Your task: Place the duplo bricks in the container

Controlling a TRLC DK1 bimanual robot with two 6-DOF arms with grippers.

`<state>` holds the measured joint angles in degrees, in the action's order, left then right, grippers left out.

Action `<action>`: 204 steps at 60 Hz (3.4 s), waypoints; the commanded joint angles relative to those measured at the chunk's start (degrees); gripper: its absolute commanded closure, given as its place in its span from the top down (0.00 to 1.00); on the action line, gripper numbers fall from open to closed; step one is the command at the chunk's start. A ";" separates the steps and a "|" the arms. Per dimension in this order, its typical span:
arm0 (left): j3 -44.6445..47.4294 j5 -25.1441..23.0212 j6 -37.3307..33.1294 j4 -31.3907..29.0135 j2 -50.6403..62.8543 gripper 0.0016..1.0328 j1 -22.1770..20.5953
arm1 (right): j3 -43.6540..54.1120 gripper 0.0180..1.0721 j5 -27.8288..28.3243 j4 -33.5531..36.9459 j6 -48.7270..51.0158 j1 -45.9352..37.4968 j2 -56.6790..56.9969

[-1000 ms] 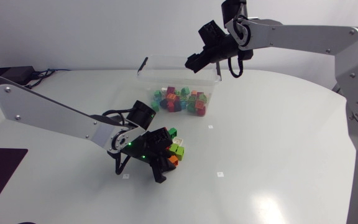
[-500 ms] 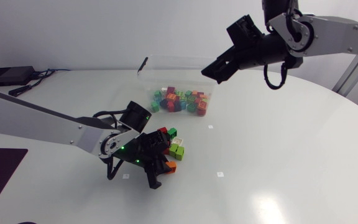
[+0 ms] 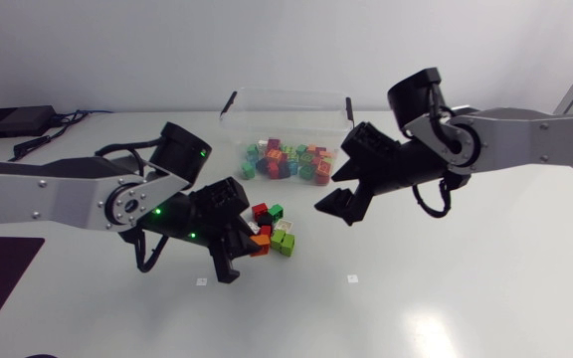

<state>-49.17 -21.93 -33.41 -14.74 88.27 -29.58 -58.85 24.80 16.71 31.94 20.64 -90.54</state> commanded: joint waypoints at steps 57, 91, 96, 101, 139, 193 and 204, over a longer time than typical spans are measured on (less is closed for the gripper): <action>-37.49 -1.97 14.60 14.30 19.31 0.30 13.85 | -0.56 0.94 -6.69 0.60 0.93 8.71 -16.07; -53.23 -0.30 14.95 10.52 32.67 0.80 14.38 | -5.66 0.91 -11.09 1.48 -1.36 12.40 -19.67; -53.05 0.05 14.78 9.91 32.40 0.95 14.47 | -6.54 0.91 -11.88 1.57 -1.18 12.84 -20.20; -51.99 0.05 13.98 8.94 31.17 0.95 14.73 | -7.86 0.91 -12.32 2.63 -0.57 13.11 -20.99; -22.46 1.81 5.28 6.22 2.87 0.95 21.15 | -16.47 0.58 -13.55 11.06 3.56 14.69 -26.35; -0.40 9.89 -1.04 2.79 3.58 0.95 8.49 | -7.60 0.31 -12.23 11.94 2.86 7.74 -7.10; -2.86 13.23 4.67 3.49 10.34 0.95 4.45 | -8.12 0.31 -10.82 12.03 1.37 6.43 -2.97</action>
<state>-50.76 -9.76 -31.59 -11.49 95.50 -23.92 -67.46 13.32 28.27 34.15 27.75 -95.44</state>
